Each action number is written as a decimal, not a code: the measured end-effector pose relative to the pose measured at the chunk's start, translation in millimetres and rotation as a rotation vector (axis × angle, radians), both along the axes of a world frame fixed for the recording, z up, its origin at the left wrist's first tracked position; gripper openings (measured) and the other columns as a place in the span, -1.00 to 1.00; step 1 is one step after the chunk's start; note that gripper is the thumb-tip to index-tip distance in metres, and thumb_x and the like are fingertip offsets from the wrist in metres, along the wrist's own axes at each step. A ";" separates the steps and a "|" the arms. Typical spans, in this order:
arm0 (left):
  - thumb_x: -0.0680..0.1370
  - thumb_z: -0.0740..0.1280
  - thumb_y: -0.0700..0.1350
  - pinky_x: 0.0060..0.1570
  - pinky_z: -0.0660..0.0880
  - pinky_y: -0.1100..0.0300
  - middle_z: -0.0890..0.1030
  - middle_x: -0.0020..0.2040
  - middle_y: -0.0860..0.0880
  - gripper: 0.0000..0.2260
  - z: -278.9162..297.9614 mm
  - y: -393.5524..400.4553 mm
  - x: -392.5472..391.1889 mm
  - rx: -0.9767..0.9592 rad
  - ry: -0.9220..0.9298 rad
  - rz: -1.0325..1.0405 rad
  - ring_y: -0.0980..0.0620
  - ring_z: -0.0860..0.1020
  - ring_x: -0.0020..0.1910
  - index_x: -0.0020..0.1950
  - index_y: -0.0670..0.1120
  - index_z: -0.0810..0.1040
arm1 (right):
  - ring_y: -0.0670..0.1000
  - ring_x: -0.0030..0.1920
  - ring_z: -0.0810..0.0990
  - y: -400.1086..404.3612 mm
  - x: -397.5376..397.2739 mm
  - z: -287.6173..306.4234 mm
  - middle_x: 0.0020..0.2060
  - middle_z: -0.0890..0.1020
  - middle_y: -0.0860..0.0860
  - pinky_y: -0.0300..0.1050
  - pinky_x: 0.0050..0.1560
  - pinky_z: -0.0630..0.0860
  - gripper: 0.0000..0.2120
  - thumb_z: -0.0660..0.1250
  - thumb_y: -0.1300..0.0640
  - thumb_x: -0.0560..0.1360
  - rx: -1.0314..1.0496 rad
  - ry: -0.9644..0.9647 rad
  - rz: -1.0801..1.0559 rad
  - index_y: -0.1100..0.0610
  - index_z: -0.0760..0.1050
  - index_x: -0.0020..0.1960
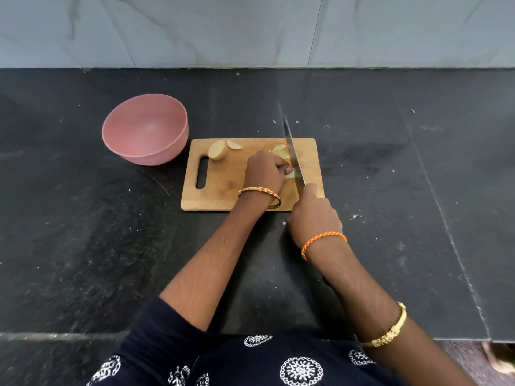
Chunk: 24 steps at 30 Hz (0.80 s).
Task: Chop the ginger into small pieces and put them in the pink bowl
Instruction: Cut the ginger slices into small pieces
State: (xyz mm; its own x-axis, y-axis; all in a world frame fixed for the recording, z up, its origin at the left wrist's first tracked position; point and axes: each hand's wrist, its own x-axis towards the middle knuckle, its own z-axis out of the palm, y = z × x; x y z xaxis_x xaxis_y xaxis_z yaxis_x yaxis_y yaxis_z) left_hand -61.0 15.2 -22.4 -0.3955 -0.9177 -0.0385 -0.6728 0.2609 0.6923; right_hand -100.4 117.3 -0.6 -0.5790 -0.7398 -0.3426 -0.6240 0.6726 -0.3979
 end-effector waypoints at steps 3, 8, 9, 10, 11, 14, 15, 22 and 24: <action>0.50 0.35 -0.18 -0.07 0.35 0.31 0.67 0.00 -0.13 -0.82 0.0 -1.2 0.2 0.000 0.004 -0.005 -0.01 0.56 0.01 0.06 -0.19 0.63 | 0.25 0.14 0.52 3.1 1.5 6.9 0.14 0.53 0.21 0.03 0.00 0.43 -0.75 0.18 0.20 0.57 0.063 -0.011 0.014 0.21 0.27 0.22; 0.45 0.41 -0.15 -0.15 0.30 0.41 0.68 -0.03 -0.10 -0.81 2.1 -1.8 6.3 0.023 0.056 -0.004 0.12 0.51 -0.11 0.03 -0.18 0.65 | 0.30 0.07 0.50 24.5 -10.3 13.4 0.09 0.50 0.28 0.04 0.01 0.43 -0.78 0.10 0.16 0.58 0.040 -0.096 0.002 0.24 0.34 0.16; 0.44 0.43 -0.15 -0.16 0.29 0.43 0.68 -0.03 -0.10 -0.81 2.3 -2.3 7.6 0.028 0.068 0.002 0.15 0.49 -0.12 0.02 -0.18 0.65 | 0.28 -0.02 0.48 30.6 -13.8 13.2 0.03 0.52 0.29 0.03 -0.02 0.42 -0.82 0.06 0.15 0.58 -0.019 -0.123 -0.031 0.22 0.36 0.07; 0.43 0.43 -0.15 -0.15 0.29 0.43 0.68 -0.02 -0.10 -0.80 2.6 -3.1 8.2 0.033 0.073 0.008 0.15 0.48 -0.11 0.02 -0.18 0.65 | 0.22 -0.14 0.44 36.1 -15.8 12.1 -0.05 0.53 0.29 0.00 -0.08 0.39 -0.84 0.04 0.14 0.59 -0.085 -0.141 -0.054 0.19 0.35 -0.02; 0.43 0.44 -0.14 -0.13 0.31 0.41 0.68 -0.02 -0.11 -0.80 3.2 -3.6 8.3 0.039 0.070 0.009 0.12 0.50 -0.09 0.02 -0.18 0.65 | 0.16 -0.23 0.39 40.7 -15.5 10.7 -0.14 0.53 0.27 -0.01 -0.14 0.36 -0.84 0.03 0.13 0.59 -0.143 -0.152 -0.071 0.17 0.31 -0.08; 0.42 0.45 -0.14 -0.09 0.37 0.31 0.68 -0.05 -0.12 -0.79 4.4 -4.2 6.9 0.057 0.057 0.004 0.05 0.55 -0.07 0.00 -0.21 0.66 | 0.23 -0.25 0.43 42.3 -9.5 0.0 -0.29 0.50 0.22 0.01 -0.18 0.41 -0.84 0.04 0.11 0.60 -0.245 -0.162 -0.070 0.16 0.28 -0.11; 0.43 0.44 -0.13 -0.10 0.37 0.30 0.68 -0.06 -0.12 -0.80 4.8 -4.1 6.5 0.060 0.050 0.001 0.07 0.54 -0.11 -0.01 -0.21 0.66 | 0.26 -0.26 0.44 39.9 -7.1 -3.9 -0.31 0.50 0.22 0.01 -0.20 0.42 -0.85 0.04 0.11 0.60 -0.266 -0.154 -0.058 0.16 0.27 -0.10; 0.47 0.40 -0.15 -0.11 0.38 0.29 0.68 -0.05 -0.14 -0.81 4.9 -4.3 6.0 0.069 0.023 -0.003 0.03 0.55 -0.09 0.02 -0.22 0.65 | 0.31 -0.27 0.48 28.0 -5.5 -18.9 -0.32 0.49 0.21 -0.01 -0.28 0.40 -0.85 0.04 0.10 0.61 -0.314 -0.093 -0.031 0.15 0.24 -0.08; 0.49 0.37 -0.18 -0.10 0.35 0.32 0.67 -0.02 -0.14 -0.83 4.2 -4.3 5.8 0.060 0.014 -0.006 0.02 0.55 -0.05 0.02 -0.22 0.65 | 0.31 -0.28 0.48 26.9 -7.2 -19.0 -0.33 0.48 0.21 0.00 -0.28 0.40 -0.84 0.04 0.10 0.61 -0.311 -0.085 -0.021 0.15 0.24 -0.09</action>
